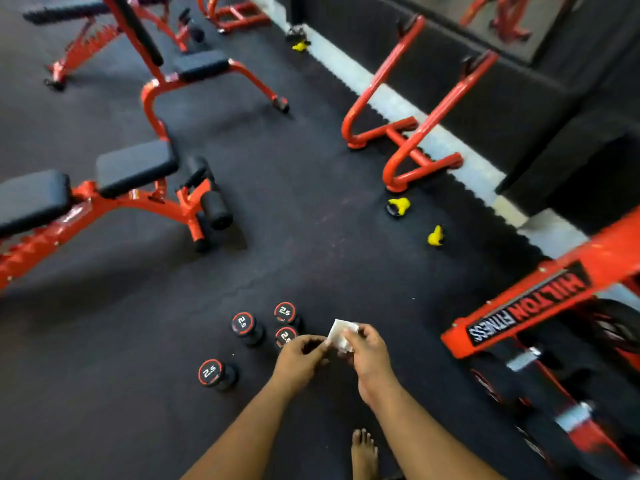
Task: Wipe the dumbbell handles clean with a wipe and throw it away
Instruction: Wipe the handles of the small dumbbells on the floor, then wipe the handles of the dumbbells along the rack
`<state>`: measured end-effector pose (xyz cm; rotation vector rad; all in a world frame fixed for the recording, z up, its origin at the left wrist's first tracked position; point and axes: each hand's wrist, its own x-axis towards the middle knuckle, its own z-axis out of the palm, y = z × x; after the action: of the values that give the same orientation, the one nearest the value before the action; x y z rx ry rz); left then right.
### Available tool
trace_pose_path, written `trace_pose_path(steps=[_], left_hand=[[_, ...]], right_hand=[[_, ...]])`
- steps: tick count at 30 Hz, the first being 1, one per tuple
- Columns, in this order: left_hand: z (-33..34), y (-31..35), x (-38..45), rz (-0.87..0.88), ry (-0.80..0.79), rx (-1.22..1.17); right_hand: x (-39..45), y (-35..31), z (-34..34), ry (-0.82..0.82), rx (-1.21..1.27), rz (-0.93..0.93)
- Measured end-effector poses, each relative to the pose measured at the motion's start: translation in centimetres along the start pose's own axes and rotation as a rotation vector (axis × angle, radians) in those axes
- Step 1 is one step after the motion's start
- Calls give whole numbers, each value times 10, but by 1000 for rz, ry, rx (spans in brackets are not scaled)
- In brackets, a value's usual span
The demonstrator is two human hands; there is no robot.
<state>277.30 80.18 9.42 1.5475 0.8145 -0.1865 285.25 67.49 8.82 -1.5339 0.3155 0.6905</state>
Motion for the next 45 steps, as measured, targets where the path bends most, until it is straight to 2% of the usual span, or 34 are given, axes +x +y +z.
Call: trace_pose_path(steps=[5, 8, 12, 22, 26, 36, 45], left_hand=[[49, 81, -104, 80, -115, -32], [82, 96, -152, 164, -206, -36], [128, 109, -213, 231, -325, 34], [231, 148, -320, 484, -383, 209], [283, 154, -342, 568, -393, 245], [428, 157, -394, 572, -438, 213], [488, 205, -348, 503, -491, 269]], right_hand=[[-101, -60, -78, 25, 94, -83], [-155, -69, -121, 69, 128, -152], [-230, -64, -171, 209, 197, -232], [-363, -76, -298, 211, 56, -404], [-385, -84, -354, 219, 47, -451], [-409, -99, -506, 479, 35, -505], [-368, -136, -550, 331, 165, -500]])
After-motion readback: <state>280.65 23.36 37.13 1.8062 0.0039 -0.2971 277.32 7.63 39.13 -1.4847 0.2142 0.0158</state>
